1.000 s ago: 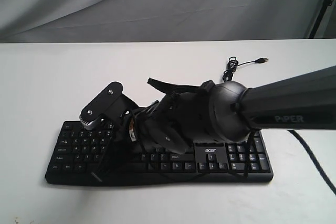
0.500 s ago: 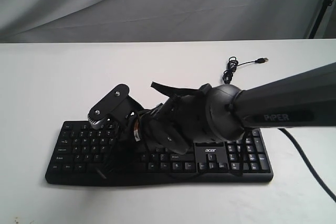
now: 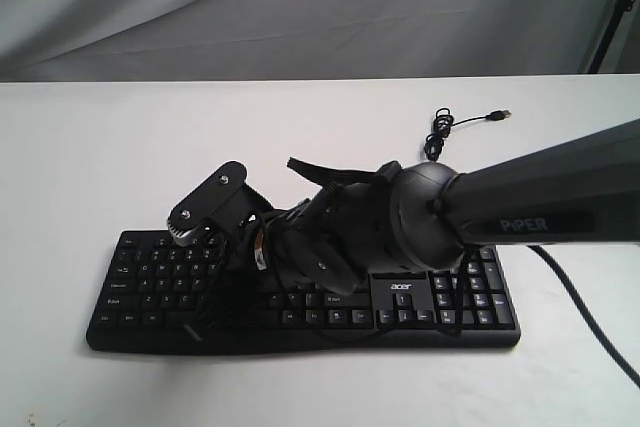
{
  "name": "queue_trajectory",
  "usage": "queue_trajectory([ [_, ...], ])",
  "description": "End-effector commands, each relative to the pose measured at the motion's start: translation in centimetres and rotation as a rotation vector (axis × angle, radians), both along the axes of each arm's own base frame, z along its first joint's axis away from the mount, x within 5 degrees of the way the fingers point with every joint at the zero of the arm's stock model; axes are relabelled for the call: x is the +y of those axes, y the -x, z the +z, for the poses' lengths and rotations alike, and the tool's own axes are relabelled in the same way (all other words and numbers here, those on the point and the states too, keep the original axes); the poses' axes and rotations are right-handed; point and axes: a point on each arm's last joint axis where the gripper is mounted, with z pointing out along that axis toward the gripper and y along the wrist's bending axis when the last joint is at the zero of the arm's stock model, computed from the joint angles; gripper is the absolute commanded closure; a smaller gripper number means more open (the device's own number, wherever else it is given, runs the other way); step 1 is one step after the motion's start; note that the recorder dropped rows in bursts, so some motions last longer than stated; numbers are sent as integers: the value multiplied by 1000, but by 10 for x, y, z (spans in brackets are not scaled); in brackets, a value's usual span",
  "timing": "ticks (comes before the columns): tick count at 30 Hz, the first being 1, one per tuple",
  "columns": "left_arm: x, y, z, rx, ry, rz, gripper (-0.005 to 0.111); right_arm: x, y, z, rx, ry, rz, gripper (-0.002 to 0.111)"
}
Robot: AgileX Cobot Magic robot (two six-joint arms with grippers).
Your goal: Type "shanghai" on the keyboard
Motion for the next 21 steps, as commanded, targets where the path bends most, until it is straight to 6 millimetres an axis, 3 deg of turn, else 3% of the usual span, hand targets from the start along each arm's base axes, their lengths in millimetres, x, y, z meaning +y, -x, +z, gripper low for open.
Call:
queue_trajectory([
  [1,0,0,-1,-4,3,-4,107,-1,0,-6,12,-2,-11,108],
  [3,0,0,-1,-4,3,-4,107,0,0,-14,23,9,-12,108],
  [12,0,0,-1,-4,3,-4,107,0,2,-13,25,15,-8,108],
  [18,0,0,-1,-4,3,-4,107,2,1,2,6,-8,-6,108],
  [21,0,0,-1,-4,3,-4,107,16,2,15,-17,-36,15,108],
])
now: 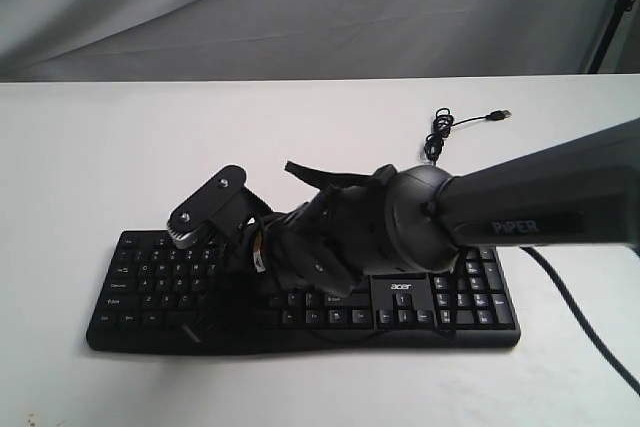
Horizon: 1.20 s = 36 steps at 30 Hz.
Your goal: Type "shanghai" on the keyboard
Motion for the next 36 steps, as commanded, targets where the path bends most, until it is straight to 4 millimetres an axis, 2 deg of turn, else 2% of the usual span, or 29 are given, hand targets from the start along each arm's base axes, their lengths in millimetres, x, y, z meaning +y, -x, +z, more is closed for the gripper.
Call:
queue_trajectory([
  [1,0,0,-1,-4,3,-4,107,22,3,22,-36,-55,29,108],
  [4,0,0,-1,-4,3,-4,107,45,4,28,-62,-90,62,108],
  [7,0,0,-1,-4,3,-4,107,63,2,21,-53,-78,77,108],
  [11,0,0,-1,-4,3,-4,107,76,-6,10,-35,-55,74,108],
  [18,0,0,-1,-4,3,-4,107,83,-6,2,-35,-78,73,108],
  [32,0,0,-1,-4,3,-4,107,84,-6,3,-33,-85,69,108],
  [36,0,0,-1,-4,3,-4,107,85,-7,-8,-25,-85,65,108],
])
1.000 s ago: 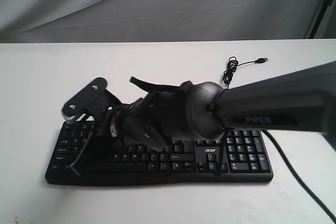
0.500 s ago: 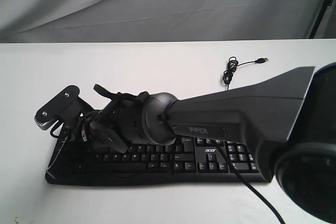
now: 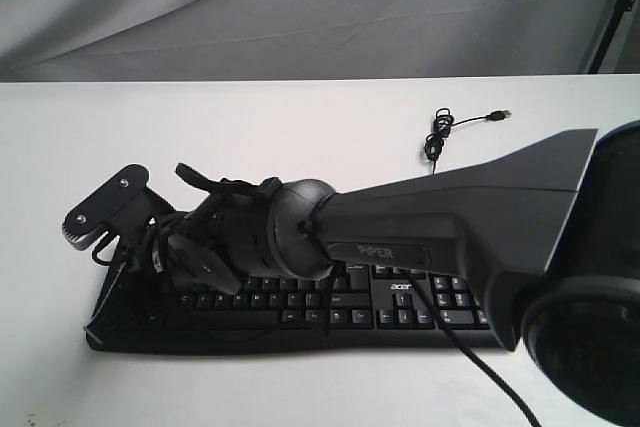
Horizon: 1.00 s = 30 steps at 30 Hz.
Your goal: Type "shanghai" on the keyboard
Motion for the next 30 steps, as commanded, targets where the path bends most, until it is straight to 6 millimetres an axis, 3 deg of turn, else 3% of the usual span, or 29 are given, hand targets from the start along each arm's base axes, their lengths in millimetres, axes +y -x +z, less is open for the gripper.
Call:
queue_trajectory([
  [1,0,0,-1,-4,3,-4,107,3,-1,-10,5,-21,-8,108],
  [7,0,0,-1,-4,3,-4,107,2,-1,-5,6,-8,-5,108],
  [15,0,0,-1,-4,3,-4,107,-4,1,24,-30,11,16,108],
  [20,0,0,-1,-4,3,-4,107,-44,6,38,-22,-23,-44,108],
  [25,0,0,-1,-4,3,-4,107,-97,10,33,8,-52,-140,108],
  [30,0,0,-1,-4,3,-4,107,-118,4,21,40,-32,-201,108],
])
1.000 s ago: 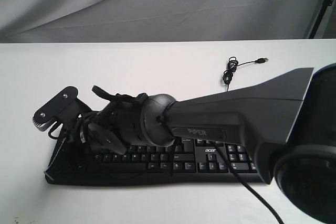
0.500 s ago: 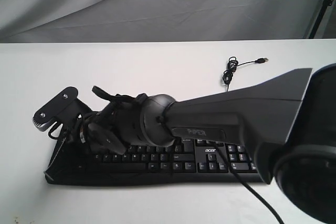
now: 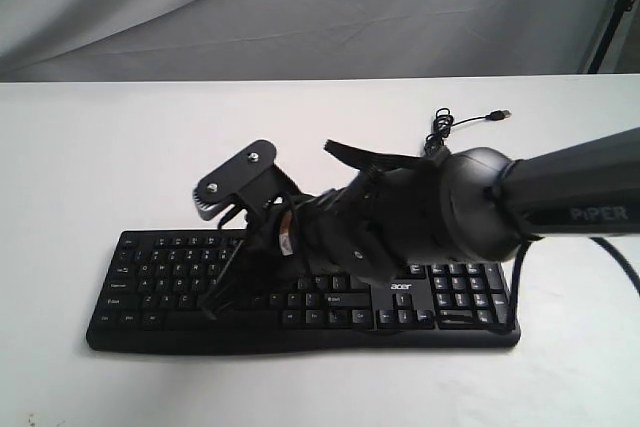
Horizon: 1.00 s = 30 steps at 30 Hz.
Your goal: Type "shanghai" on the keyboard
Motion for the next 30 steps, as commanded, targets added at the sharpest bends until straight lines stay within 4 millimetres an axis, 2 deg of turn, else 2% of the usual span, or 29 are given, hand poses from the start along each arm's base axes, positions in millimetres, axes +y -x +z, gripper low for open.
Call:
queue_trajectory([
  [1,0,0,-1,-4,3,-4,107,-12,-4,-1,6,-23,-44,108],
  [6,0,0,-1,-4,3,-4,107,-12,-5,-1,2,-24,-45,108],
  [12,0,0,-1,-4,3,-4,107,-15,-11,-15,10,-14,-59,108],
  [26,0,0,-1,-4,3,-4,107,-12,-13,-33,6,-19,-51,108],
  [30,0,0,-1,-4,3,-4,107,-12,-13,-32,6,-20,-51,108],
])
